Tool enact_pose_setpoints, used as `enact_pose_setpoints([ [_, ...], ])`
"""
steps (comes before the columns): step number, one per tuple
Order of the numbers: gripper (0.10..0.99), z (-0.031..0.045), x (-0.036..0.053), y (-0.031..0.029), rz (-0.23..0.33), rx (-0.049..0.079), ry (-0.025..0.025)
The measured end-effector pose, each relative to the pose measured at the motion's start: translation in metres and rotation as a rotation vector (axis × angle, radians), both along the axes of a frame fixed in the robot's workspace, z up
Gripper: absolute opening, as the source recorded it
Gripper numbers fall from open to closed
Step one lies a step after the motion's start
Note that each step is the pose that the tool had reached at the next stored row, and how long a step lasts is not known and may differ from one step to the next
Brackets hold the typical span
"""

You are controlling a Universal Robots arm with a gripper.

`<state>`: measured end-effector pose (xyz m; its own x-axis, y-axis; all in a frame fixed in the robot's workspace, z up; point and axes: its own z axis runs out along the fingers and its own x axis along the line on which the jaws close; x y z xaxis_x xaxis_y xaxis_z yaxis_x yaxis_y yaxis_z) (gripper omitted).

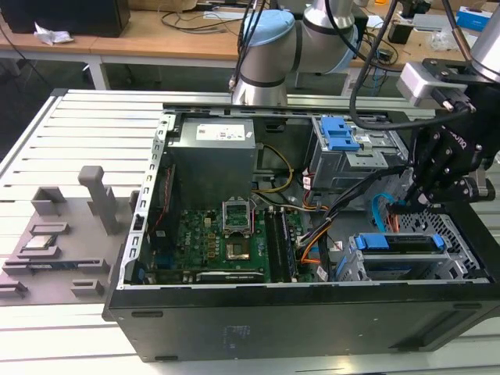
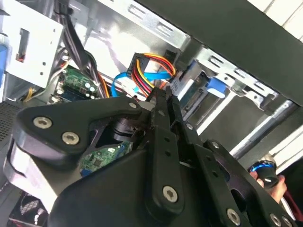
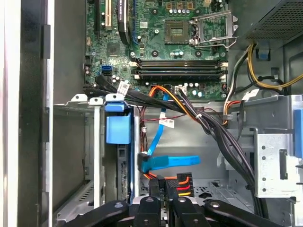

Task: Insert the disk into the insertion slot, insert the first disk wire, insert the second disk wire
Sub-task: 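Insert the first disk wire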

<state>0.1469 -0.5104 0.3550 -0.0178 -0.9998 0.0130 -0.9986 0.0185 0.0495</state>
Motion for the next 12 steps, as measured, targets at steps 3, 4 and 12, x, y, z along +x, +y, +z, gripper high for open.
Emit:
enact_pose_setpoints([
  [3,0.165,-0.0005,-0.0001,-0.0174,0.000,-0.007,0.0000],
  [4,0.165,-0.0006,-0.0001,-0.0227,0.000,-0.009,0.0000],
  [12,0.165,-0.0069,0.0044,-0.0245,0.000,-0.013,0.0001],
])
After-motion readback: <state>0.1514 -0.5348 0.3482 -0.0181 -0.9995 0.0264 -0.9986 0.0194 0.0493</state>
